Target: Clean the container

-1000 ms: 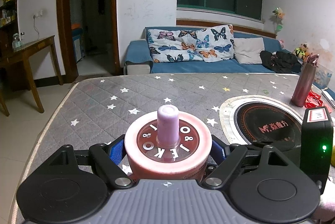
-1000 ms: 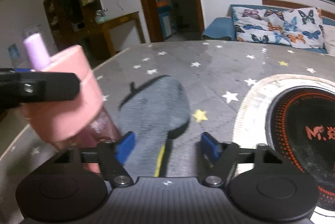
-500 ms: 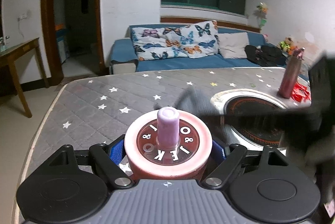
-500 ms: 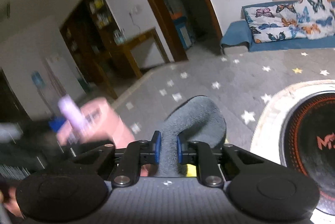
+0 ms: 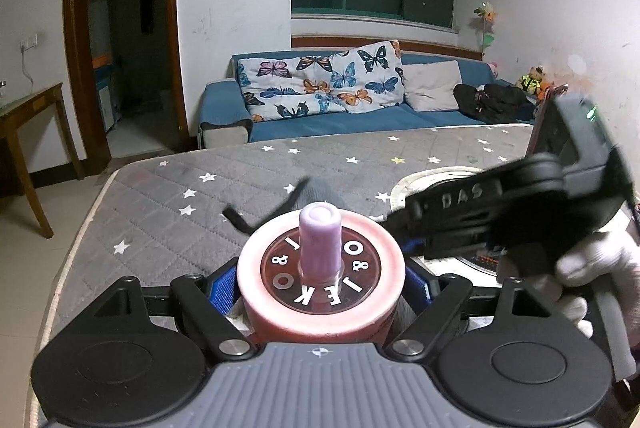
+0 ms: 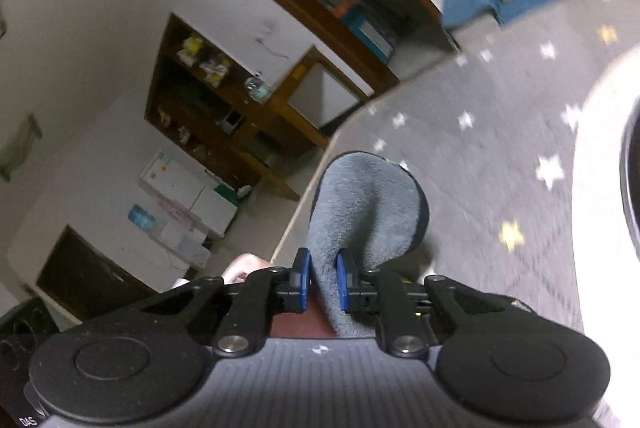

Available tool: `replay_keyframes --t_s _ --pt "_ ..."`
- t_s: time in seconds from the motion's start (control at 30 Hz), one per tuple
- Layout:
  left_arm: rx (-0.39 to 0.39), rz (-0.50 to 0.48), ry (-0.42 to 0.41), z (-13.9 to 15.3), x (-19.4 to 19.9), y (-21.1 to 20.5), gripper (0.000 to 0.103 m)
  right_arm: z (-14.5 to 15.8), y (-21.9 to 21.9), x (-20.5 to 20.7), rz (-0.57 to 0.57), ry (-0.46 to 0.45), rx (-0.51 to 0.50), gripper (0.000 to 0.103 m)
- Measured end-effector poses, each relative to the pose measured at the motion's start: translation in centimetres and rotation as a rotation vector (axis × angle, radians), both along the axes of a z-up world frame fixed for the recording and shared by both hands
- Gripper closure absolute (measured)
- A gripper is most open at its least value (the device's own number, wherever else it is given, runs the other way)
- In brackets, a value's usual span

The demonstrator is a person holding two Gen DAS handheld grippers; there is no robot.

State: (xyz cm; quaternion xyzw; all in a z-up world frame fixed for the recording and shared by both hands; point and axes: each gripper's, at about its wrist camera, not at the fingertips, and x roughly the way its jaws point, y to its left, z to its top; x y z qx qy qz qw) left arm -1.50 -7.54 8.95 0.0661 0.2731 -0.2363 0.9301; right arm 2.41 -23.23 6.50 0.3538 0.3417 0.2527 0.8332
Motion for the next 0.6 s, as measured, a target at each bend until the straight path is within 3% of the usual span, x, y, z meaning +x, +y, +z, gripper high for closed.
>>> replay_keyframes --t_s 0.3,0.5,0.6 --pt "0.008 0.007 -0.011 -0.3 0.1 -0.3 0.019 -4.3 -1.3 -0.4 -0.010 0.133 0.054 0.089" --pt "0.015 0.010 -0.015 -0.4 -0.1 -0.3 0.019 -4.0 -3.1 -1.4 -0.013 0.149 0.240 0.090" --pt "0.015 0.015 -0.015 -0.4 -0.1 -0.3 0.019 -3.9 -3.2 -1.0 -0.011 0.139 0.279 0.090"
